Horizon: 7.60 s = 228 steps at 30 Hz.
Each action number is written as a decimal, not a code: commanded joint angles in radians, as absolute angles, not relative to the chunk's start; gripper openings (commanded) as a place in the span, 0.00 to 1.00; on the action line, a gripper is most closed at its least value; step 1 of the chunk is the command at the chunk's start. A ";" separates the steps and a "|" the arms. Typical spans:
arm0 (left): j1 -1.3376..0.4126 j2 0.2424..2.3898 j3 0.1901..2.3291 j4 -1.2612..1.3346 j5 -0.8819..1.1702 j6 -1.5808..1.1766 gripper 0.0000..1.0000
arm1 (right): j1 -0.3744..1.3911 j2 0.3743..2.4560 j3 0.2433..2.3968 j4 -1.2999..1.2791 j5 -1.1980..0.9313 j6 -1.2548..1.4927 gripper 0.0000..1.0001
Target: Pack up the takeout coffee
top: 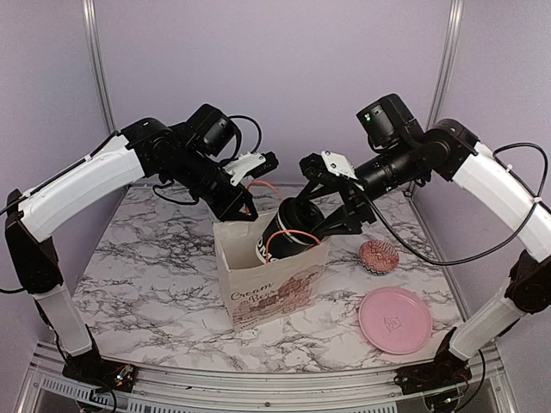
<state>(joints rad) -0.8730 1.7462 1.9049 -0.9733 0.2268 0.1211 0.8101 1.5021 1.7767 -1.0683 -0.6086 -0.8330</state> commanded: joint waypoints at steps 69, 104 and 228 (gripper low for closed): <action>-0.804 1.776 1.584 -0.571 0.138 0.038 0.78 | 1.256 1.274 1.340 -1.001 0.090 -0.890 0.45; -0.861 1.942 1.548 -0.566 0.419 0.055 0.72 | 1.339 1.160 0.981 -0.597 0.347 -0.945 0.39; -0.584 1.550 1.538 -0.677 0.221 0.095 0.77 | 0.917 1.846 1.954 -1.251 -0.340 -0.815 0.99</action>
